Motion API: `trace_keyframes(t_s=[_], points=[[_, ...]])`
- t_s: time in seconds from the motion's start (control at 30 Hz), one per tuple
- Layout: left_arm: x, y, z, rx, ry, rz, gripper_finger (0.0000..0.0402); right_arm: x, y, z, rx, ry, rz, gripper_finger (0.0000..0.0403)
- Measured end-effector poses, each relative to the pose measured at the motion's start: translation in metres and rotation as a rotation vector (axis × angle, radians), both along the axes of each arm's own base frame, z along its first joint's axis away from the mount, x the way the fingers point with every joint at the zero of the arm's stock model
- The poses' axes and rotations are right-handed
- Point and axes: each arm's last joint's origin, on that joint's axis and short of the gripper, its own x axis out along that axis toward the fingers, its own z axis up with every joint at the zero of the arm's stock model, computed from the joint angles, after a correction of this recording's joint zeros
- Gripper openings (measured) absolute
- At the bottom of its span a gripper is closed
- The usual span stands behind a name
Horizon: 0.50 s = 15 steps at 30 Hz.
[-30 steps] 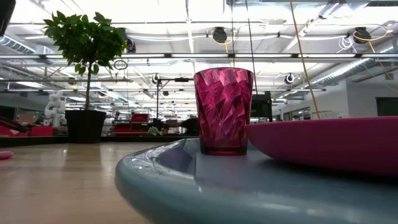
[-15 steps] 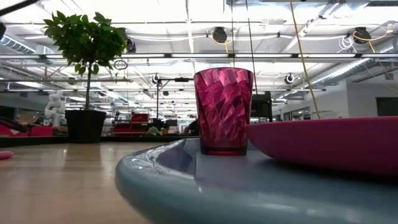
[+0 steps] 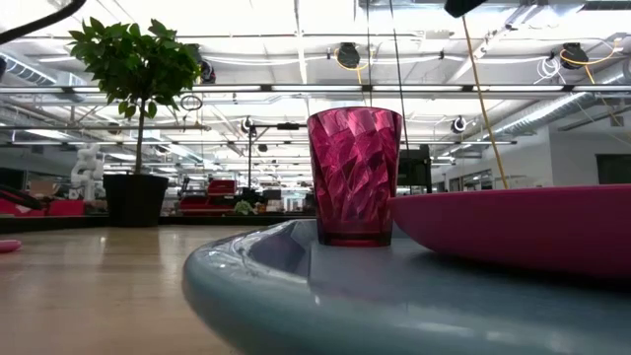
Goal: Pick and place plate/cup/fork/spoon on tray
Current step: Put the red fork on the left of the red plate on the blue tray
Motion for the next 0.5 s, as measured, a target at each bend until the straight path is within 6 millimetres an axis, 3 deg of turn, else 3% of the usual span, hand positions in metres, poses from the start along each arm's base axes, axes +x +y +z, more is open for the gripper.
trace_keyframes(t_s=[0.2,0.5], points=[[0.006,0.007,-0.001,0.078,-0.025,-0.152,0.0155,0.002,-0.003,0.0,0.0,-0.001,-0.009,0.0084],[0.018,0.019,-0.001,0.155,-0.029,-0.384,0.0029,0.002,-0.003,0.0,0.001,-0.002,-0.009,0.0084]])
